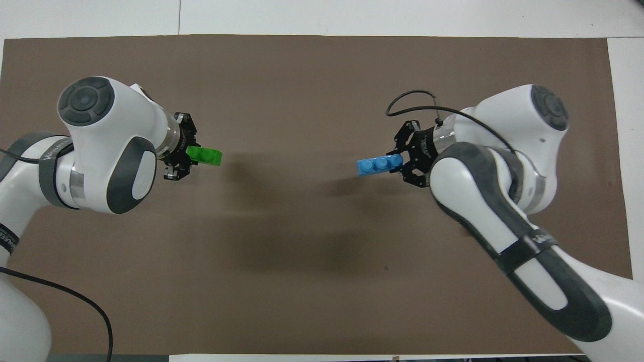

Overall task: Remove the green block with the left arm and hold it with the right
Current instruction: 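Carry the green brick toward the yellow bricks while the right gripper carries blue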

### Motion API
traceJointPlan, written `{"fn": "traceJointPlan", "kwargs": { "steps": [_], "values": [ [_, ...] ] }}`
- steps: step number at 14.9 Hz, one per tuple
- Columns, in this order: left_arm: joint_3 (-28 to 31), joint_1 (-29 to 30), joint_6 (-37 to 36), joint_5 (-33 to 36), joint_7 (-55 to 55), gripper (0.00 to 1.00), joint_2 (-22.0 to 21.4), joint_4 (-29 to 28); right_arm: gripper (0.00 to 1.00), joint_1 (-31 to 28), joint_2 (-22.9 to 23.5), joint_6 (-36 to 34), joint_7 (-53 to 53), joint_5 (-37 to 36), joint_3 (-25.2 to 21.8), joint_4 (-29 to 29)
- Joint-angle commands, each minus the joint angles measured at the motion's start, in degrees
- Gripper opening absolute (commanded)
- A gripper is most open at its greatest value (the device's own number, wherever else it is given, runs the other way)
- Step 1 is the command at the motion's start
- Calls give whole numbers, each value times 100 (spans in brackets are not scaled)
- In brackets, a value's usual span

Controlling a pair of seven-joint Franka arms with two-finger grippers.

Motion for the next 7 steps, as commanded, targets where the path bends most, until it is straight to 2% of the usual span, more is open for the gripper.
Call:
{"fn": "traceJointPlan", "kwargs": {
  "steps": [1, 3, 5, 7],
  "values": [
    [-57, 426, 8, 75, 751, 0, -46, -111, 0, -627, 56, -265, -887, -116, 68, 126],
    [-57, 690, 130, 75, 1252, 0, -54, -199, 0, -1040, 108, -265, -1519, -274, 67, 47],
    [-57, 927, 480, 66, 1648, 0, -81, -400, 0, -1585, 354, -282, -1969, -318, 67, 3],
    [-66, 1156, 798, 66, 1991, 0, -72, -576, 0, -1815, 539, -256, -2198, -414, 59, 3]
  ]
}}
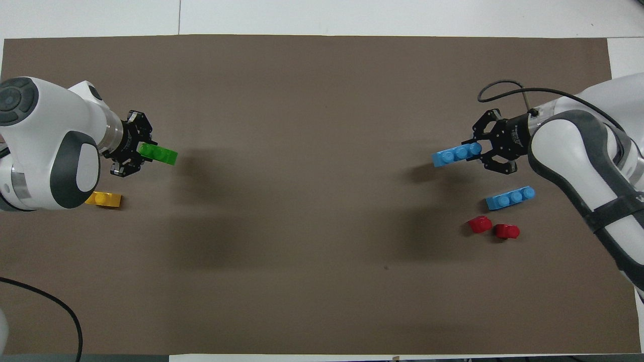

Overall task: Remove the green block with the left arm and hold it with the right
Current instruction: 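Carry the green brick toward the yellow bricks while the right gripper carries blue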

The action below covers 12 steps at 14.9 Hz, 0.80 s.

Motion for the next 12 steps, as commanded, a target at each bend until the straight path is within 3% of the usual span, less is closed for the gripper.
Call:
{"fn": "traceJointPlan", "kwargs": {
  "steps": [1, 12],
  "values": [
    [-61, 330, 446, 66, 576, 0, -50, -319, 0, -290, 250, 14, -313, -300, 86, 19],
    [-61, 902, 1229, 66, 1298, 0, 556, -284, 0, -606, 339, 446, -648, -354, 95, -429]
  ]
}}
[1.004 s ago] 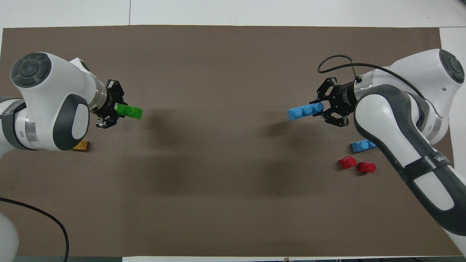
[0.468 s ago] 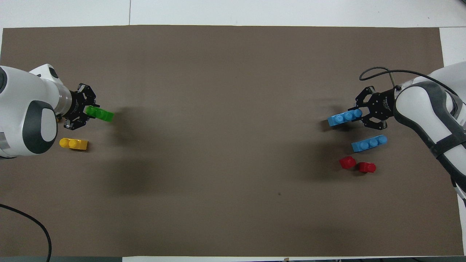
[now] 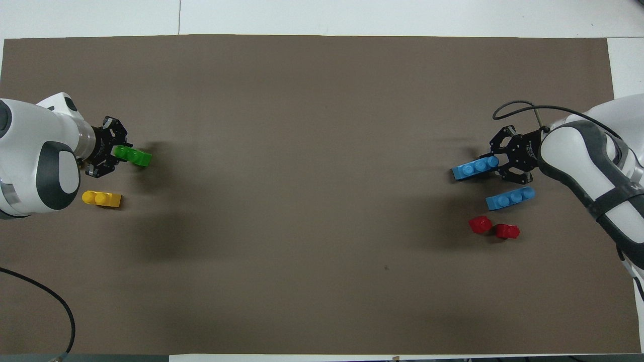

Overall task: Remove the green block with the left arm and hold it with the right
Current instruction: 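Carry the green brick toward the yellow bricks while the right gripper carries blue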

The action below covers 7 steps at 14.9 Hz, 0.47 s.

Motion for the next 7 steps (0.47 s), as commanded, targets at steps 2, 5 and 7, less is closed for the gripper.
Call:
{"fn": "traceJointPlan", "kwargs": {
  "steps": [2, 5, 7],
  "values": [
    [-54, 165, 261, 75, 281, 0, 95, -31, 21, -211, -85, 31, -56, -27, 88, -134],
    [-54, 156, 349, 75, 456, 0, 183, -22, 60, -194, -85, 48, 14, 0, 88, -143],
    [-54, 165, 358, 75, 518, 0, 218, -22, 85, -194, -94, -4, 172, 8, 97, -117]
  ]
}}
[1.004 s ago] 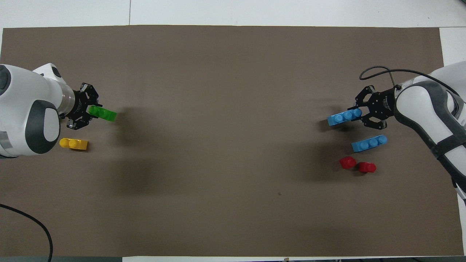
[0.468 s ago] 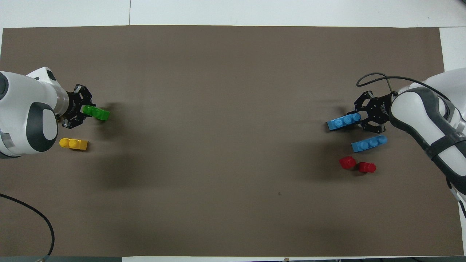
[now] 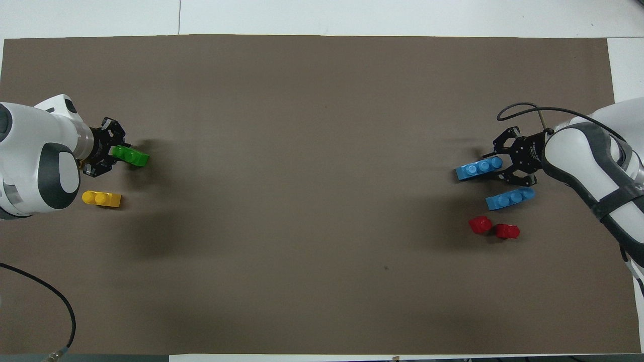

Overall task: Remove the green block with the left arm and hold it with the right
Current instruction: 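Carry the green brick toward the yellow bricks while the right gripper carries blue, then set down the green brick with the left gripper while the right gripper releases blue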

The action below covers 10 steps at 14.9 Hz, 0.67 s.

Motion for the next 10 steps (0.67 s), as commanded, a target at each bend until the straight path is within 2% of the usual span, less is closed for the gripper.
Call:
{"fn": "traceJointPlan", "kwargs": {
  "steps": [1, 2, 4, 5, 6, 8, 9, 10],
  "values": [
    [-46, 67, 167, 75, 148, 0, 72, -23, 94, -94, -99, -125, 165, 26, 93, -41],
    [-37, 67, 176, 66, 157, 0, 81, -23, 99, -94, -134, -291, 200, 26, 93, 29],
    [-37, 67, 158, 75, 218, 0, 81, -23, 99, -59, -213, -669, 340, 17, 84, 283],
    [-46, 75, 150, 75, 253, 12, 81, -23, 99, -50, -274, -810, 376, -17, 84, 372],
    [-46, 75, 141, 75, 271, 32, 81, -23, 99, -68, -397, -898, 368, -27, 84, 399],
    [-37, 75, 114, 66, 315, 91, 73, 4, 100, -59, -704, -1013, 298, -114, 84, 425],
    [-37, 67, 97, 75, 315, 100, 73, 4, 100, -42, -810, -1144, 280, -236, 84, 504],
    [-46, 67, 79, 66, 333, 100, 64, 12, 100, -33, -890, -1302, 219, -394, 93, 652]
  ]
}}
